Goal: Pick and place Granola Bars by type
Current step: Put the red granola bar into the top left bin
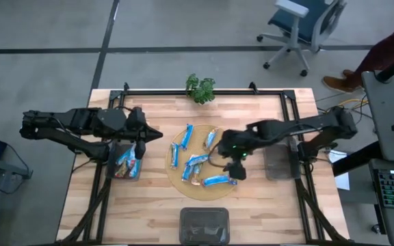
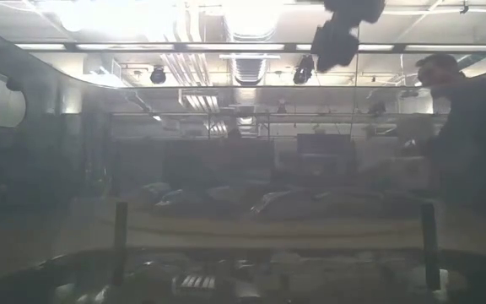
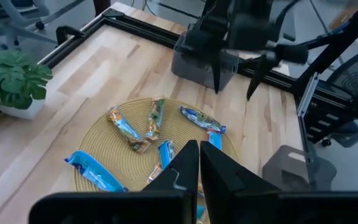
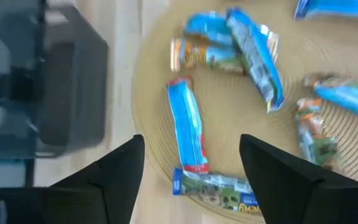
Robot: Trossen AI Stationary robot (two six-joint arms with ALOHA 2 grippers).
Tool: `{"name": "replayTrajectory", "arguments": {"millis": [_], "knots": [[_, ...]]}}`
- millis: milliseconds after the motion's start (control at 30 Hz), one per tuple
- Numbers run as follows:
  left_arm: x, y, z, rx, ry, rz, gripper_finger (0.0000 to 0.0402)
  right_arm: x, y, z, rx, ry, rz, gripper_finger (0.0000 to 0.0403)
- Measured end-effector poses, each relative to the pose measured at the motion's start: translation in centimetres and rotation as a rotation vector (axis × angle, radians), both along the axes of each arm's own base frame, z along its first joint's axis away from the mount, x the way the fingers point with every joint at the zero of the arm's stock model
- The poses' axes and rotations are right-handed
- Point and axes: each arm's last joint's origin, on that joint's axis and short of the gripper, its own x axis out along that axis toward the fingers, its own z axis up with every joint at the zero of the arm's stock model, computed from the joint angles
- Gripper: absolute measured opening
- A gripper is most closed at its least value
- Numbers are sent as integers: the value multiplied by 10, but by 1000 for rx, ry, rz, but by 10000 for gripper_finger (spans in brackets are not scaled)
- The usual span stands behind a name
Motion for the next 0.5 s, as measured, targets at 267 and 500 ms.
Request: {"name": "replayTrajectory", "arguments": {"millis": [267, 500], "knots": [[-8, 1, 5, 13, -30, -10, 0, 19, 16, -33, 36, 124, 86, 238], [-16, 2, 8, 60, -52, -9, 0, 26, 23, -56, -21, 186, 90, 230]]}}
